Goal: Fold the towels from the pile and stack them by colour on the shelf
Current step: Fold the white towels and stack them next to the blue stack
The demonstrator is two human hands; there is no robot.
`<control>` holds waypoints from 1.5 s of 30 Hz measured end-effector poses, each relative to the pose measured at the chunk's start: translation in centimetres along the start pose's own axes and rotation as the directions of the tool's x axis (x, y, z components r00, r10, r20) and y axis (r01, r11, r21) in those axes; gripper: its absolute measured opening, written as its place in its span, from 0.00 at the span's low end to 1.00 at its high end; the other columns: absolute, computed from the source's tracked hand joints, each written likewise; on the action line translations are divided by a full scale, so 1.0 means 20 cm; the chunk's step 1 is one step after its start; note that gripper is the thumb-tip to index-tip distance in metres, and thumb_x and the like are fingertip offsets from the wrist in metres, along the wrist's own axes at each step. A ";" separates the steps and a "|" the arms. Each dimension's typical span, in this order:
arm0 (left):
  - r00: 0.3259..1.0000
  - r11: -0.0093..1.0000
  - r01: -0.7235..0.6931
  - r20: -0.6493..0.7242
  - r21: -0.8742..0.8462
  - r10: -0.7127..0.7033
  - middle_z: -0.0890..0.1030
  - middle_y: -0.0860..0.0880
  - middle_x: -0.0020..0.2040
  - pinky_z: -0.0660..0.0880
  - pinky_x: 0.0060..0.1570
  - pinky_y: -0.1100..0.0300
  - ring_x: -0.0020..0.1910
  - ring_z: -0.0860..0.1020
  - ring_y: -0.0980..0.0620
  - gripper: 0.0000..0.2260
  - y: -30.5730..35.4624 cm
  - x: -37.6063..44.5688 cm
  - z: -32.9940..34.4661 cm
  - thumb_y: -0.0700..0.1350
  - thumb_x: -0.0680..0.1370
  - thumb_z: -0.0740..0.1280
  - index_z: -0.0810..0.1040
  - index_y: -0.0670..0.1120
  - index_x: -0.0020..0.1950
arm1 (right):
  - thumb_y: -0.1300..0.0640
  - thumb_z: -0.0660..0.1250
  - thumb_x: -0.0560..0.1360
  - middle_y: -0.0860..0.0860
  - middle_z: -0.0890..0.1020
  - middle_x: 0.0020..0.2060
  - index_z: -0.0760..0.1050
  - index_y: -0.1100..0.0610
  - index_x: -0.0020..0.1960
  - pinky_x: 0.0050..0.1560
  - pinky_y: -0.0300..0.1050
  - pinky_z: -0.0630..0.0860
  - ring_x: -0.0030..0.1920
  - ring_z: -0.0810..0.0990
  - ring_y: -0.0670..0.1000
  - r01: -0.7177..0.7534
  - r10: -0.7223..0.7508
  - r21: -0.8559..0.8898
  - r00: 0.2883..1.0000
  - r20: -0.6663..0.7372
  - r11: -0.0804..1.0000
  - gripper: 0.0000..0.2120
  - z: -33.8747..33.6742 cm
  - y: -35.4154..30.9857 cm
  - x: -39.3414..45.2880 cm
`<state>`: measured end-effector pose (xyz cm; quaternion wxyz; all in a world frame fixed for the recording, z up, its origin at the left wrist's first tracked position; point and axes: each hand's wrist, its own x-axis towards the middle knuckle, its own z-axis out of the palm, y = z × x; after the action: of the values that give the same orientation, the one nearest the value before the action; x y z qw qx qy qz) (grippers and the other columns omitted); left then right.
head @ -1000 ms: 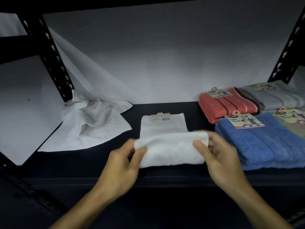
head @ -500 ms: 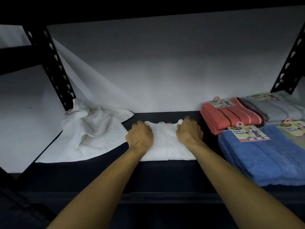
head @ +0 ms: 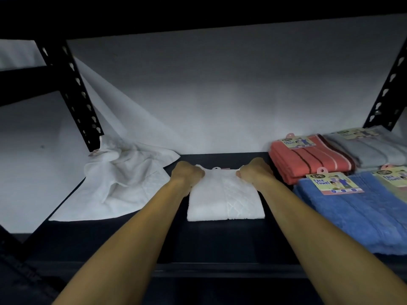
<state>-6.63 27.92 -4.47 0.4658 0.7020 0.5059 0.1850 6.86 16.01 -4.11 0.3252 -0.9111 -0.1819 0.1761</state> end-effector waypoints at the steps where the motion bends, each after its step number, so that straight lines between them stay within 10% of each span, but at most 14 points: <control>1: 0.999 0.999 -0.031 0.008 -0.045 0.031 0.80 0.47 0.47 0.79 0.51 0.54 0.47 0.80 0.47 0.08 -0.02 -0.01 -0.01 0.45 0.78 0.70 0.74 0.43 0.43 | 0.56 0.69 0.74 0.53 0.77 0.38 0.75 0.61 0.47 0.35 0.41 0.72 0.40 0.79 0.55 0.007 -0.007 0.016 1.000 0.009 1.000 0.08 0.00 0.00 0.00; 8: 0.957 0.895 -0.288 -0.060 -0.341 0.285 0.82 0.49 0.45 0.75 0.34 0.64 0.41 0.80 0.54 0.03 -0.05 -0.18 -0.14 0.43 0.80 0.67 0.76 0.45 0.48 | 0.55 0.66 0.78 0.50 0.80 0.43 0.73 0.56 0.46 0.46 0.48 0.79 0.44 0.80 0.49 0.237 -0.262 0.527 0.965 -0.028 0.816 0.05 0.00 0.06 -0.07; 15: 0.852 0.823 -0.518 -0.228 -0.235 0.471 0.81 0.52 0.48 0.75 0.44 0.67 0.46 0.79 0.58 0.05 0.01 -0.22 -0.23 0.46 0.80 0.68 0.75 0.47 0.52 | 0.62 0.70 0.75 0.51 0.82 0.50 0.72 0.48 0.58 0.51 0.48 0.80 0.50 0.82 0.50 0.417 -0.363 0.729 0.899 -0.244 0.543 0.15 -0.09 -0.02 -0.16; 19: 0.670 0.697 -0.716 -0.315 -0.036 0.672 0.78 0.57 0.47 0.72 0.38 0.73 0.41 0.76 0.68 0.06 0.08 -0.24 -0.28 0.47 0.81 0.67 0.71 0.48 0.53 | 0.60 0.69 0.76 0.50 0.82 0.51 0.75 0.43 0.50 0.53 0.51 0.80 0.51 0.82 0.49 0.605 -0.448 0.608 0.794 -0.411 0.514 0.11 -0.19 -0.10 -0.19; 24: 0.414 0.424 -0.880 -0.090 0.214 0.906 0.78 0.58 0.55 0.78 0.49 0.57 0.51 0.78 0.58 0.05 -0.07 -0.33 -0.36 0.45 0.79 0.64 0.72 0.49 0.55 | 0.72 0.64 0.74 0.48 0.80 0.49 0.77 0.48 0.49 0.53 0.41 0.75 0.52 0.78 0.48 0.820 -0.655 0.280 0.568 -0.497 0.499 0.18 -0.23 0.09 -0.30; 27: 0.320 0.235 -0.890 0.167 0.391 0.932 0.76 0.59 0.60 0.79 0.41 0.52 0.56 0.76 0.58 0.08 -0.30 -0.40 -0.39 0.47 0.76 0.64 0.72 0.51 0.55 | 0.75 0.60 0.70 0.48 0.80 0.52 0.79 0.57 0.51 0.55 0.44 0.74 0.56 0.77 0.50 0.909 -0.867 -0.101 0.344 -0.361 0.403 0.18 -0.17 0.36 -0.41; 31: 0.277 0.102 -0.917 0.429 0.386 0.860 0.77 0.58 0.58 0.78 0.43 0.63 0.60 0.76 0.58 0.06 -0.52 -0.51 -0.39 0.44 0.76 0.68 0.77 0.48 0.52 | 0.65 0.59 0.70 0.42 0.77 0.58 0.75 0.51 0.50 0.43 0.43 0.77 0.60 0.75 0.45 0.913 -0.944 -0.247 0.329 -0.027 0.325 0.14 -0.12 0.60 -0.57; 34: 0.285 0.082 -0.920 0.512 0.382 0.810 0.78 0.57 0.57 0.69 0.47 0.74 0.61 0.76 0.59 0.05 -0.56 -0.56 -0.39 0.43 0.76 0.66 0.76 0.49 0.52 | 0.62 0.65 0.70 0.39 0.75 0.61 0.72 0.47 0.53 0.45 0.35 0.75 0.60 0.74 0.41 0.901 -0.905 -0.255 0.397 0.151 0.352 0.16 -0.11 0.66 -0.61; 38: 0.351 0.126 -0.906 0.551 0.403 0.758 0.77 0.60 0.59 0.76 0.49 0.65 0.63 0.74 0.61 0.13 -0.52 -0.58 -0.43 0.37 0.73 0.66 0.74 0.52 0.53 | 0.59 0.63 0.65 0.34 0.72 0.62 0.72 0.43 0.55 0.47 0.28 0.68 0.58 0.72 0.34 0.879 -0.854 -0.245 0.463 0.237 0.409 0.21 -0.16 0.64 -0.63; 45: 0.697 0.616 -0.716 0.303 0.328 0.650 0.65 0.62 0.74 0.63 0.70 0.63 0.71 0.65 0.61 0.17 -0.36 -0.50 -0.33 0.44 0.83 0.58 0.66 0.55 0.72 | 0.60 0.59 0.75 0.38 0.73 0.62 0.74 0.46 0.63 0.62 0.46 0.71 0.63 0.70 0.41 0.779 -0.769 -0.119 0.627 0.124 0.616 0.20 -0.11 0.40 -0.55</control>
<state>-19.54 22.53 -5.14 0.2340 0.9365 0.1894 0.1799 -0.08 4.12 -5.47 0.2888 -0.7611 -0.5799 0.0311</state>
